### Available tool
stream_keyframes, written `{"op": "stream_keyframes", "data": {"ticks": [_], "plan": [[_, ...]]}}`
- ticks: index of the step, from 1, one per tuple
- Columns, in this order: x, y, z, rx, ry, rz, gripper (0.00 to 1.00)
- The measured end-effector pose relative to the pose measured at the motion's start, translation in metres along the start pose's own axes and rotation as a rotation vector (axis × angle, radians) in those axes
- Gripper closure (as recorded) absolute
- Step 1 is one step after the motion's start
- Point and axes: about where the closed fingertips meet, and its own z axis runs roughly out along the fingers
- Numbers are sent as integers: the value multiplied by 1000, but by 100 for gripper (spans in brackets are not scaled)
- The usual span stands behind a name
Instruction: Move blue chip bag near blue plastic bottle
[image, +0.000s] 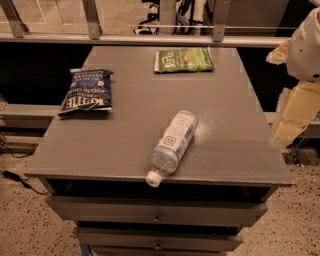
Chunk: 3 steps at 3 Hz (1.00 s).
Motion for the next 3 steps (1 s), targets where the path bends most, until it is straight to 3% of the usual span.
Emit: {"op": "stream_keyframes", "data": {"ticks": [1,3], "plan": [[0,0,0,0,0,0,0],[-106,-34,35,10,-152,-100,0]]}}
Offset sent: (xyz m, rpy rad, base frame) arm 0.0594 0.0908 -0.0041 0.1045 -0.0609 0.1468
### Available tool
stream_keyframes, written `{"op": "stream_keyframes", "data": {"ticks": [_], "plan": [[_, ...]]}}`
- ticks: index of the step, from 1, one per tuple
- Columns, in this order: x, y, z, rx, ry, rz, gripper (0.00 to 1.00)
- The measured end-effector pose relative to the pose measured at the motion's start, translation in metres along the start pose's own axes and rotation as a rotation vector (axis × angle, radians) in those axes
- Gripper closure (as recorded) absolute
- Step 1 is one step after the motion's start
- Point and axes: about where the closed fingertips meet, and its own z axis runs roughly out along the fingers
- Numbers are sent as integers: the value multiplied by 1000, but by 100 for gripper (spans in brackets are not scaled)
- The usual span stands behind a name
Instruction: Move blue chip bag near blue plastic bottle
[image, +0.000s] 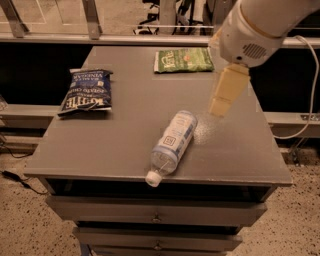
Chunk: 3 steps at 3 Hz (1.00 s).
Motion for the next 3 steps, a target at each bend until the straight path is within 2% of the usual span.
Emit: {"op": "stream_keyframes", "data": {"ticks": [1,2,3], "plan": [[-69,-14,25,-9,-98,-20,0],[-69,-14,25,-9,-98,-20,0],[-89,-16,30,-12,-157,-7,0]]}}
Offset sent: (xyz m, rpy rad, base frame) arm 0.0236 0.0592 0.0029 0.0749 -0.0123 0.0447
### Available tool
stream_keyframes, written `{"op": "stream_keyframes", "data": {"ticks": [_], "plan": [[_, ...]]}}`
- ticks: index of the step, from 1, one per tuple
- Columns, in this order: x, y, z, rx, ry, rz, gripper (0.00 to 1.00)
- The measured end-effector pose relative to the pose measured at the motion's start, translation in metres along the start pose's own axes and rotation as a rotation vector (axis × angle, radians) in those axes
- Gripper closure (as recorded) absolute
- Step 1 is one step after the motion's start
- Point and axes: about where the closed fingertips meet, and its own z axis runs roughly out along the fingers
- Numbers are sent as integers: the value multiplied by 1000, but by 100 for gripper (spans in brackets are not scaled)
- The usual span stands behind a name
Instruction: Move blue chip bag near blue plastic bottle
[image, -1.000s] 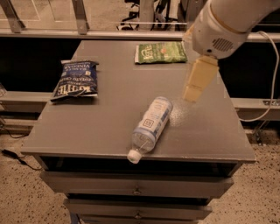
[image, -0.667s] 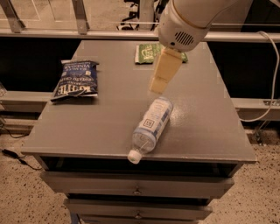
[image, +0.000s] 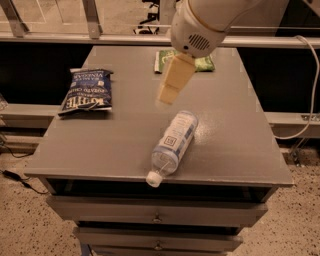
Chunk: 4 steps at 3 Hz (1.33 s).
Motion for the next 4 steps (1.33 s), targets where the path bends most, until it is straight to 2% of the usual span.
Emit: {"op": "stream_keyframes", "data": {"ticks": [1,2,3,4], "plan": [[-48,-7,30,-30,-117,22,0],[-101,-16,79,-47,-198,51,0],[-123,-21,123,-29,-207,83,0],[-128,-18,152,-12,-198,100,0]]}}
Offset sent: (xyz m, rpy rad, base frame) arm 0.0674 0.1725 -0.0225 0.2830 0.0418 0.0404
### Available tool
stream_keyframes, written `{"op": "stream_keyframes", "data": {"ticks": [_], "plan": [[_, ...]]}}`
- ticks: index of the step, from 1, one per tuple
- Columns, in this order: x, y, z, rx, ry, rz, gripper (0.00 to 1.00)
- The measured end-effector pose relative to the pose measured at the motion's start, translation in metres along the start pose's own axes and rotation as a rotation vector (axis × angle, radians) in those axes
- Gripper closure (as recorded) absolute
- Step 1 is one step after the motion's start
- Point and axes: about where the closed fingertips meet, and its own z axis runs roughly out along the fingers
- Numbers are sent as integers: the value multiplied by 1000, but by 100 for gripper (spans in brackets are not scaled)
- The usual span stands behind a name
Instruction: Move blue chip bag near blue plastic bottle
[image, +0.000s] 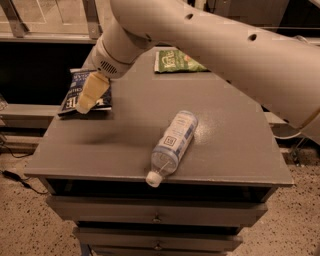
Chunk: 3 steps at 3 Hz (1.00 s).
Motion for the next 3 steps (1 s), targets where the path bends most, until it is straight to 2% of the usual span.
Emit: {"op": "stream_keyframes", "data": {"ticks": [1,3], "plan": [[3,6,24,-1,6,7,0],[0,14,71,-56,-6,52,0]]}}
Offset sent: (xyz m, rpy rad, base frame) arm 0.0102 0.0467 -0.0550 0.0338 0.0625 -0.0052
